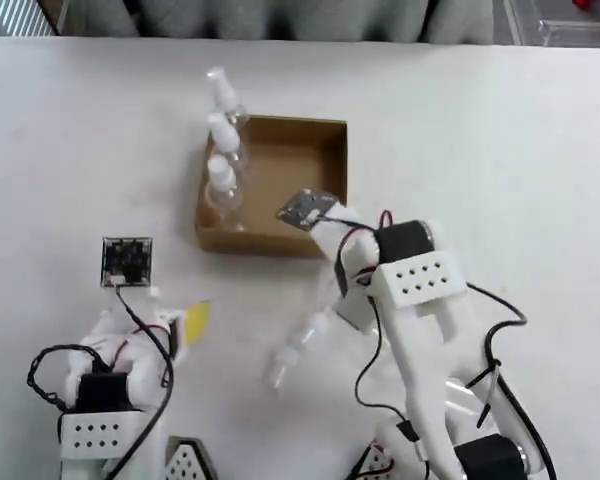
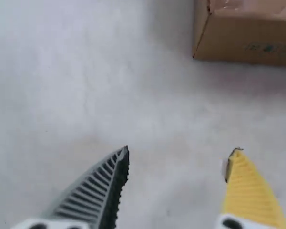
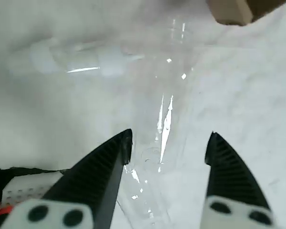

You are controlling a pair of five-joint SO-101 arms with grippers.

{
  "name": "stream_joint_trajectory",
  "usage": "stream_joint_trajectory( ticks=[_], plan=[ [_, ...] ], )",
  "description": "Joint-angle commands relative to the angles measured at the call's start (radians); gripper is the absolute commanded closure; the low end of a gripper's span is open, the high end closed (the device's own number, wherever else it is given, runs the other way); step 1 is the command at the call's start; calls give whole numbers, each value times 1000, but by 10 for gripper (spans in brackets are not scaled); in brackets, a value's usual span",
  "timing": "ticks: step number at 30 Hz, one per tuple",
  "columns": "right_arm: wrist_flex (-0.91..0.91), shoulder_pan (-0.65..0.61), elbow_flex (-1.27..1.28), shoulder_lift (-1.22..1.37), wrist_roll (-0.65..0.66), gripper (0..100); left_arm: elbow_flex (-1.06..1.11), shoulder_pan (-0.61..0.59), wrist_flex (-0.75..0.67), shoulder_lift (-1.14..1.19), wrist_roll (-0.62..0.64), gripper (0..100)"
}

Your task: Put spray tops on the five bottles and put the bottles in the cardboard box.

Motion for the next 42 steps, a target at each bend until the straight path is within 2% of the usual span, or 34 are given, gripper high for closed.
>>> stream_joint_trajectory(
  ticks=[1,4,9,11,26,32,39,42],
  plan=[
    [-79,-28,31,-24,-8,765,-8,-12,-29,-13,-8,690],
    [-179,-28,106,-24,-6,759,-8,-12,-29,-13,-8,690],
    [-245,-39,166,-24,-6,658,-8,-12,-29,-13,-8,689],
    [-249,-39,172,-24,-6,646,-8,-12,-29,-13,-8,688],
    [-498,-39,315,-18,-6,727,-6,-12,-28,-13,-8,690],
    [-585,-58,308,131,-6,726,-6,-12,-26,-13,-8,690],
    [-536,-47,233,225,-6,734,-6,-12,-28,-13,-8,690],
    [-536,-45,233,225,-6,812,-6,-12,-28,-13,-8,690]
  ],
)
